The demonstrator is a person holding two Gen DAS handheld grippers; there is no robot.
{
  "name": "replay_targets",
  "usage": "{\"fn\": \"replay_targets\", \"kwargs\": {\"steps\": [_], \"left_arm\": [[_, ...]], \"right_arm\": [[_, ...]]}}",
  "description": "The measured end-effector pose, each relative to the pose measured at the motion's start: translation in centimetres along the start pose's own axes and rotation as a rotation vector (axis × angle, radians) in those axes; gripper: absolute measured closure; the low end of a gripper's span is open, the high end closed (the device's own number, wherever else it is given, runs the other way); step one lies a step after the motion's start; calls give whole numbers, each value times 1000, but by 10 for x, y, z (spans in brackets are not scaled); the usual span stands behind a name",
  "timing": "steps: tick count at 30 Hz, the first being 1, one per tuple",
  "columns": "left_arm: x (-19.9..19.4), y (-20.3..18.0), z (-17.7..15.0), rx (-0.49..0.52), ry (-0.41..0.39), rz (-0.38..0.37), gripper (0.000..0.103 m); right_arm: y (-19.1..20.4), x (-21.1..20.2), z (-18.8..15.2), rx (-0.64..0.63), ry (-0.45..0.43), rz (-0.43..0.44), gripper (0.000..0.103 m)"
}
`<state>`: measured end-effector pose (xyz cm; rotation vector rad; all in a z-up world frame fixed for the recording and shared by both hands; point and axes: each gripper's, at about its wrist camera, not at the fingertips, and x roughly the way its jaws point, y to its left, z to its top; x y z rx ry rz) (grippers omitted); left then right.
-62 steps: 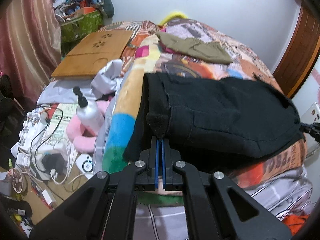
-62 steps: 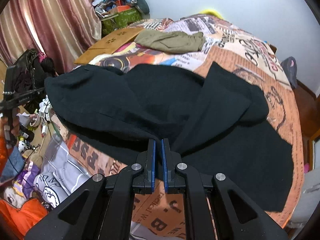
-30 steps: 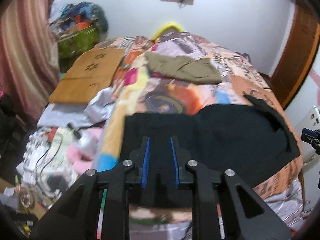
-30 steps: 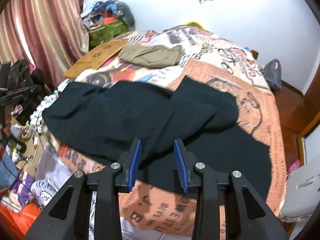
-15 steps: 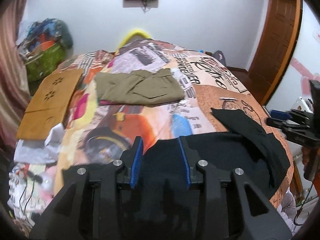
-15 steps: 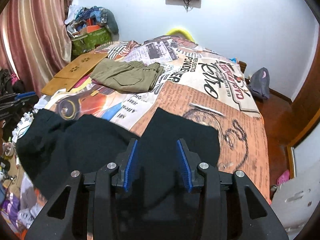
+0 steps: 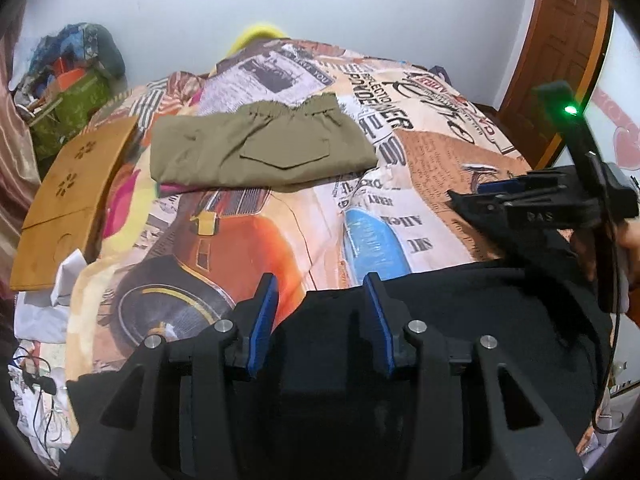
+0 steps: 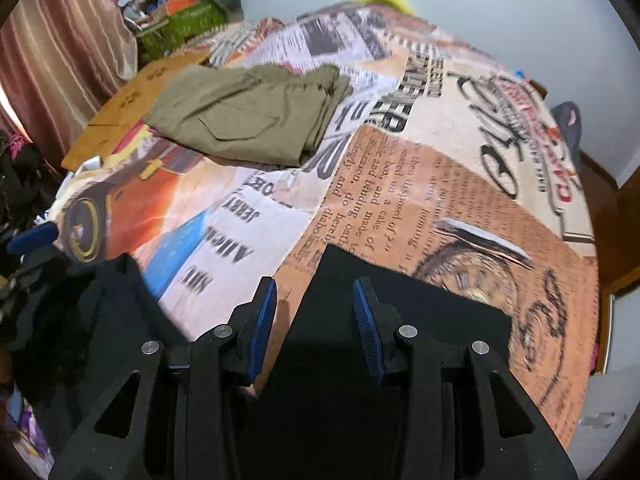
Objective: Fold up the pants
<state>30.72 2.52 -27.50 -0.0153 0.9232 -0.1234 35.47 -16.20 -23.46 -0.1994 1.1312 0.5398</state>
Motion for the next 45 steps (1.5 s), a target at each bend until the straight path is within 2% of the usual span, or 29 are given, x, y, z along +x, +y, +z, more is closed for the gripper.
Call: {"fn": "replay_targets", "kwargs": {"steps": [4, 6, 7, 8, 9, 14, 16, 20, 26, 32, 39, 41, 43, 45], "left_arm": [[13, 3, 0, -13, 22, -21, 59], [17, 3, -1, -13, 28, -23, 60], [18, 2, -2, -12, 32, -26, 60], [19, 1, -2, -11, 37, -29, 60], [20, 0, -2, -8, 42, -31, 60], [9, -11, -1, 8, 35, -34, 59], [0, -17, 0, 16, 31, -43, 59], [-22, -40, 1, 25, 19, -81, 43], [-46, -93, -3, 63, 11, -147, 33], [-55, -149, -18, 123, 44, -203, 33], [-61, -199, -39, 158, 76, -292, 33], [-58, -211, -44, 165, 79, -285, 33], [-55, -219, -48, 174, 80, -281, 36], [-51, -229, -51, 196, 85, -269, 64]], "right_arm": [[-10, 31, 6, 31, 93, 27, 67], [-11, 34, 7, 32, 95, 41, 67], [-12, 34, 7, 33, 97, 51, 70], [-13, 34, 7, 36, 99, 49, 81], [-13, 33, 7, 32, 103, 44, 86], [-10, 21, 2, 21, 80, 40, 96], [-11, 6, -1, 25, 46, 42, 97], [-18, -31, -8, 34, -39, 31, 97], [-29, -93, -19, 83, -165, 31, 97], [-40, -140, -29, 91, -266, 13, 97], [-60, -189, -61, 129, -352, -20, 97], [-67, -198, -70, 147, -365, -20, 97], [-73, -207, -80, 164, -380, -23, 97], [-82, -215, -91, 185, -393, -25, 97]]}}
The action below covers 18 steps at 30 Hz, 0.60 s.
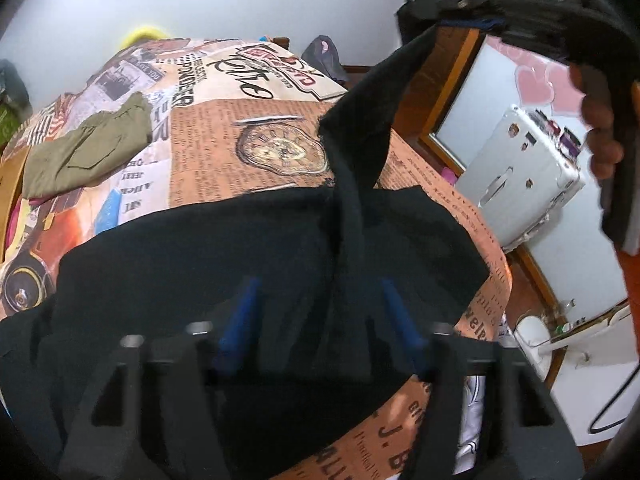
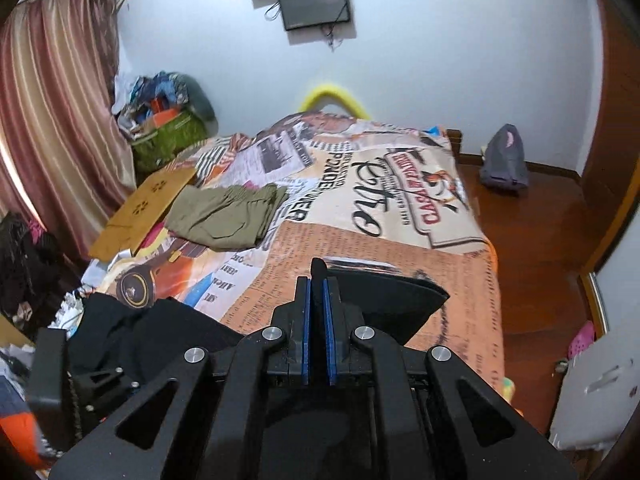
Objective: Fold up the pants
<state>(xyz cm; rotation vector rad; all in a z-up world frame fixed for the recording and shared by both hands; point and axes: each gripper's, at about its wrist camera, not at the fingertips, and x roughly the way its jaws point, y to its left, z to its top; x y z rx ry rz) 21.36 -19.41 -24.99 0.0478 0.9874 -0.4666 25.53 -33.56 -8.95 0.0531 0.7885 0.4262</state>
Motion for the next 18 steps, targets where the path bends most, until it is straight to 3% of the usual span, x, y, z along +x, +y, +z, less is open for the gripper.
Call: {"fn": "replay_targets", "kwargs": {"steps": [3, 12, 18], "left_arm": [[6, -13, -1, 29, 8, 10, 93], [4, -43, -5, 124, 6, -3, 98], [14, -59, -15, 178, 53, -5, 98]], "right_arm": [[-13, -14, -8, 25, -12, -4, 97], [-52, -45, -53, 93, -11, -18, 97], [-80, -55, -99, 155, 39, -54, 97]]}}
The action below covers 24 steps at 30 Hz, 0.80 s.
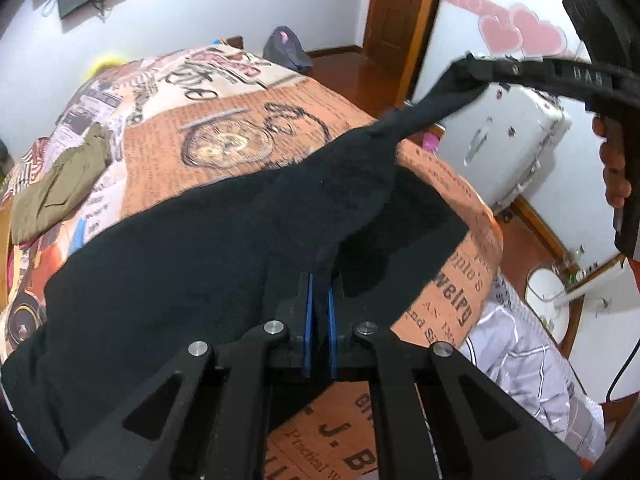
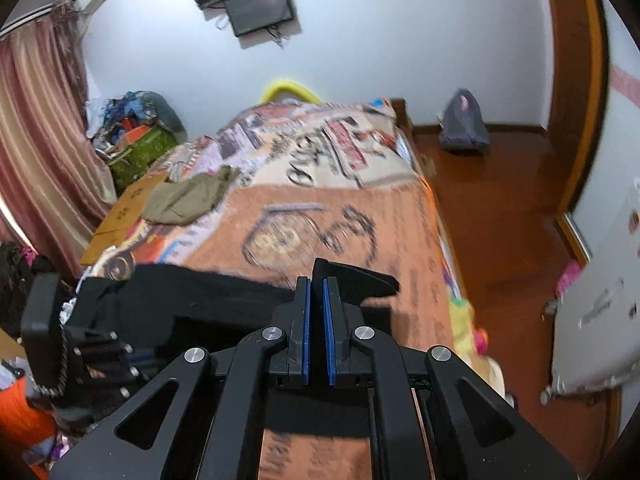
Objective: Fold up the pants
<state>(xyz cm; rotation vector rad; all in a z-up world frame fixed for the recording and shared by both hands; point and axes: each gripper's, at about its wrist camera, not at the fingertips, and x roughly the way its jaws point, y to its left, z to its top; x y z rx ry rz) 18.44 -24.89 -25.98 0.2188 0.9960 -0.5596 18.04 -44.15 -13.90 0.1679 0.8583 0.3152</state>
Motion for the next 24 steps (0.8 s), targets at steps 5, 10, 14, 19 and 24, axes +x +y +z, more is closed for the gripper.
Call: {"fn": "replay_targets", "kwargs": {"steps": [5, 10, 14, 19, 24], "left_arm": [[13, -4, -10, -4, 50, -19, 97], [14, -8, -14, -6, 73, -22, 90], [6, -10, -15, -5, 73, -28, 72], [-6, -13, -15, -4, 61, -34, 70], [-22, -9, -14, -15, 36, -27, 61]], "right_arm": [[-30, 13, -36, 83, 75, -7, 97], [-48, 30, -68, 142, 140, -19, 97], [-56, 42, -90, 178, 182, -17, 97], [-61, 49, -108, 191, 200, -35, 97], [-61, 55, -115, 177, 210, -54, 97]]}}
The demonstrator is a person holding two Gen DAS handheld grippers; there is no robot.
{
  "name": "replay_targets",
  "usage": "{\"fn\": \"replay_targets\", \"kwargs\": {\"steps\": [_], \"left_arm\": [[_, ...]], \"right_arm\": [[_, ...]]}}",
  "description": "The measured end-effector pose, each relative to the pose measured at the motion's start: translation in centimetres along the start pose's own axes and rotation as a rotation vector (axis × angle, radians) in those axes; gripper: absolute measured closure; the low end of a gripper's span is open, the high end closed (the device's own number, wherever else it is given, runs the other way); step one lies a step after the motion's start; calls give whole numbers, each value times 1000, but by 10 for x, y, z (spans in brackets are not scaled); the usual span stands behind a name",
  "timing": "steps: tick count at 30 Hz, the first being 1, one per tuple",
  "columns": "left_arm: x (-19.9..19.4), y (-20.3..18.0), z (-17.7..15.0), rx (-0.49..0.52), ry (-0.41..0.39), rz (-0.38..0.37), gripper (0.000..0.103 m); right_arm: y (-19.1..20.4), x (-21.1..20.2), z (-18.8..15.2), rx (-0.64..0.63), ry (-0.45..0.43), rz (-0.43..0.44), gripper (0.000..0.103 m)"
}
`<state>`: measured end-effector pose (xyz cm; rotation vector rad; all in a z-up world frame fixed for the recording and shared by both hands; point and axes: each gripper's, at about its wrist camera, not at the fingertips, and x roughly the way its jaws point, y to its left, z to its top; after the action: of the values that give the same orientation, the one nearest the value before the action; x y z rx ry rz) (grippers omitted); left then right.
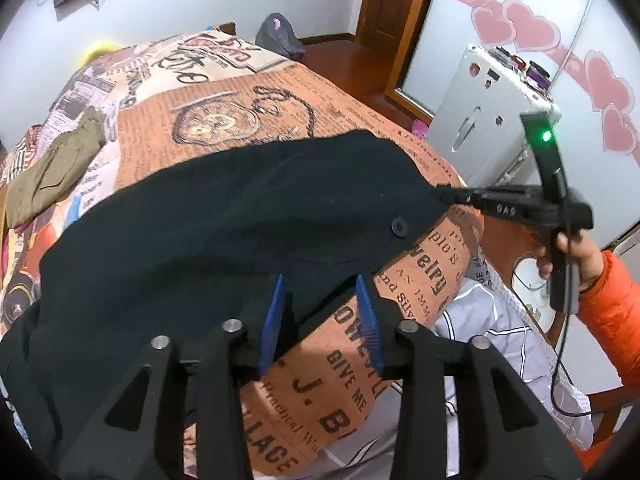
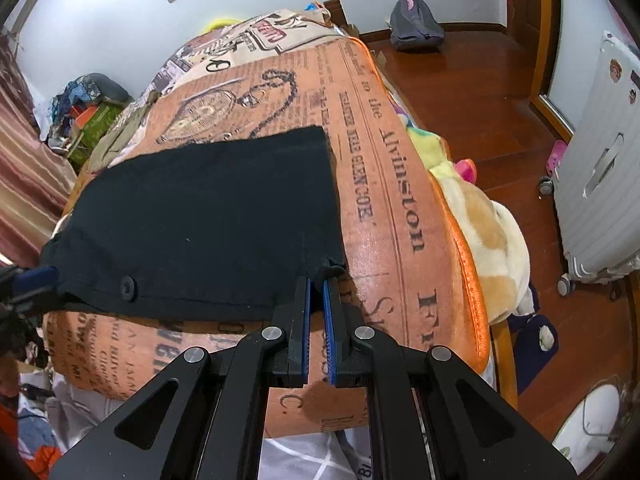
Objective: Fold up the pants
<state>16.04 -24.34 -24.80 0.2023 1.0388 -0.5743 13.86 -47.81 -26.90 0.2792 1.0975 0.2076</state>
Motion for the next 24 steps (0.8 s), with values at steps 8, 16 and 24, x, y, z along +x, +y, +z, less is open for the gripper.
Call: {"fn": "replay_targets", "kwargs": {"steps": [8, 16, 24], "left_arm": [[-20, 46, 11, -75, -53, 114, 56], [-11, 121, 27, -176, -45, 236, 56], [-30, 200, 15, -334, -88, 290, 56]], "right_arm": [[1, -5, 2, -44, 22, -38, 89], [1, -23, 34, -77, -26, -114, 87], [62, 2, 81, -198, -29, -33, 84]]}}
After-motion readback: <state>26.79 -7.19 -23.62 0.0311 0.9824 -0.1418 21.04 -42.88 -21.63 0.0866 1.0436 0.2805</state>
